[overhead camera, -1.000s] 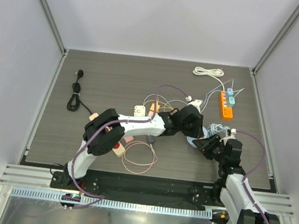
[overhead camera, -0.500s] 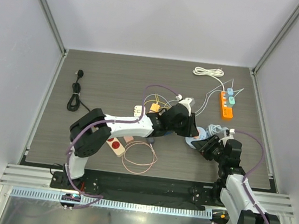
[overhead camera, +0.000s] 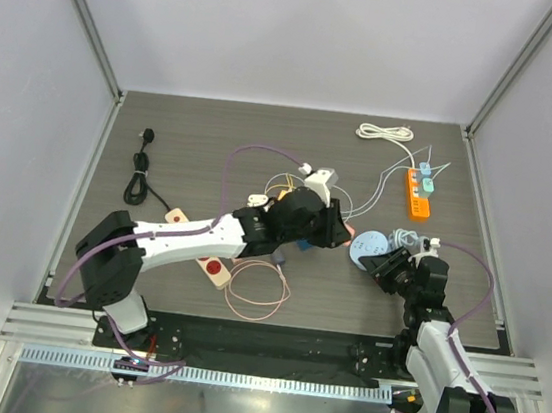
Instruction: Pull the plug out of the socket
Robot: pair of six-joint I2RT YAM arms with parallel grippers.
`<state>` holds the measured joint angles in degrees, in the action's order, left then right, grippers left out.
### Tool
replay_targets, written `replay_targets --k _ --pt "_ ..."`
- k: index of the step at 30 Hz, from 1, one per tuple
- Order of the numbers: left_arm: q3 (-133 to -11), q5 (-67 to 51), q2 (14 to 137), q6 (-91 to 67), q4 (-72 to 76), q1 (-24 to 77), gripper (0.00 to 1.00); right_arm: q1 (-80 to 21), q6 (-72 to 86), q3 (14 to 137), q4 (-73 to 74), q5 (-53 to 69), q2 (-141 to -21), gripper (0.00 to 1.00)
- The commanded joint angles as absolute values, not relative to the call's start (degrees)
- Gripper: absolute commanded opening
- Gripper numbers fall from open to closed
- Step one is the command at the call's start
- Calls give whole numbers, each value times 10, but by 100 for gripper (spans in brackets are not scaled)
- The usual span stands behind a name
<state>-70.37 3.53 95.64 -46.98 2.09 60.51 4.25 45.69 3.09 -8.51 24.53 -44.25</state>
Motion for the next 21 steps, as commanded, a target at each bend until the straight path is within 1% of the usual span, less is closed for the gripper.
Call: replay_targets --k 1,7,12,18,21 --pt "-658 90 892 -447 -20 592 0 45 438 29 -55 211 -444 1" --pt "-529 102 784 -462 -27 547 0 44 438 27 -62 217 -448 1" --pt "-462 105 727 -486 -54 474 0 45 437 25 -68 221 -448 1" --pt "-440 75 738 -477 -66 411 0 45 437 27 -74 224 -458 1" --pt "-446 57 766 -475 -69 391 3 45 437 27 -73 225 -457 1"
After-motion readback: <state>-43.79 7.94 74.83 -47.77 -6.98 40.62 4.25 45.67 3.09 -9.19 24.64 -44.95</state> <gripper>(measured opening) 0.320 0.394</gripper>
